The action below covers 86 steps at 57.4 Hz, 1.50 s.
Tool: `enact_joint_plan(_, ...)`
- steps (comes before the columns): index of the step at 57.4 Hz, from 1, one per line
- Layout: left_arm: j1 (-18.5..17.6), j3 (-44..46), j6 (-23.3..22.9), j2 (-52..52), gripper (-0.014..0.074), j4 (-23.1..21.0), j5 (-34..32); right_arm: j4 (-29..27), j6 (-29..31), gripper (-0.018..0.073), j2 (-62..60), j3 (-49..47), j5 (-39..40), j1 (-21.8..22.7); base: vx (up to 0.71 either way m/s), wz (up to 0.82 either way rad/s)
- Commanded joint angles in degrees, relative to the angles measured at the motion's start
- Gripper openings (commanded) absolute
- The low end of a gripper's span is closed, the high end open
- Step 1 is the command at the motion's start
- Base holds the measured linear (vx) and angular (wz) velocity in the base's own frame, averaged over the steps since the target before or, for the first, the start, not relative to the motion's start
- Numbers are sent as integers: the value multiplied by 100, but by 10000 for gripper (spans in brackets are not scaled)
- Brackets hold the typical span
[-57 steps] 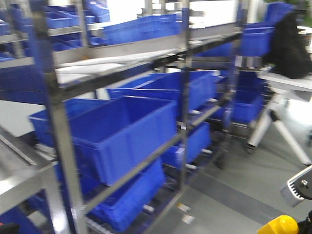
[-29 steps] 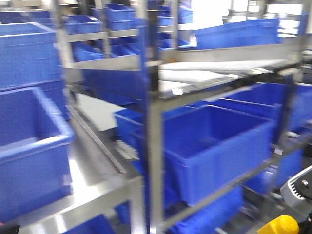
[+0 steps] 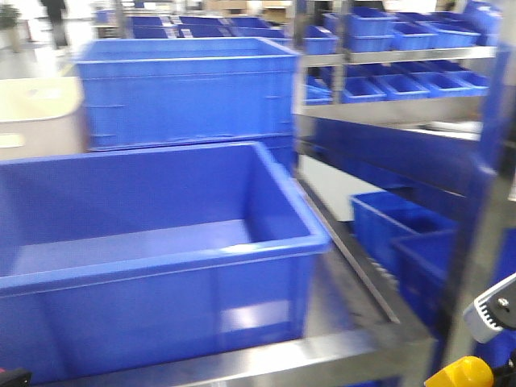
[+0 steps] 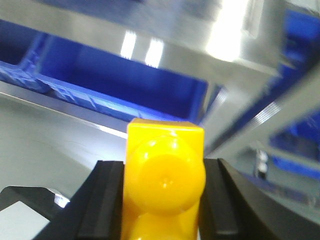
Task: Pick red and yellow blocks into blue bin
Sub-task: 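Drive the base away from the conveyor to the blue bin, then move the right gripper over the blue bin and release the yellow brick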
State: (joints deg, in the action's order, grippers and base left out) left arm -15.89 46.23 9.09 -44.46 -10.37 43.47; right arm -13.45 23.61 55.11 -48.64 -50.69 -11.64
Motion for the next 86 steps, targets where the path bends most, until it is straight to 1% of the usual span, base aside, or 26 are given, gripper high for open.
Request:
enact_joint_plan(1, -42, 160, -15, 40, 270, -88, -389, -54, 27, 258, -74, -161, 299, 16, 6, 54)
enact_joint_plan(24, -42, 160, -15, 40, 270, -88, -389, -54, 27, 258, -74, -161, 299, 16, 4, 31)
enact_joint_plan(86, -42, 160, -15, 40, 270, -88, -389, -54, 27, 258, -74, -161, 303, 16, 2, 5)
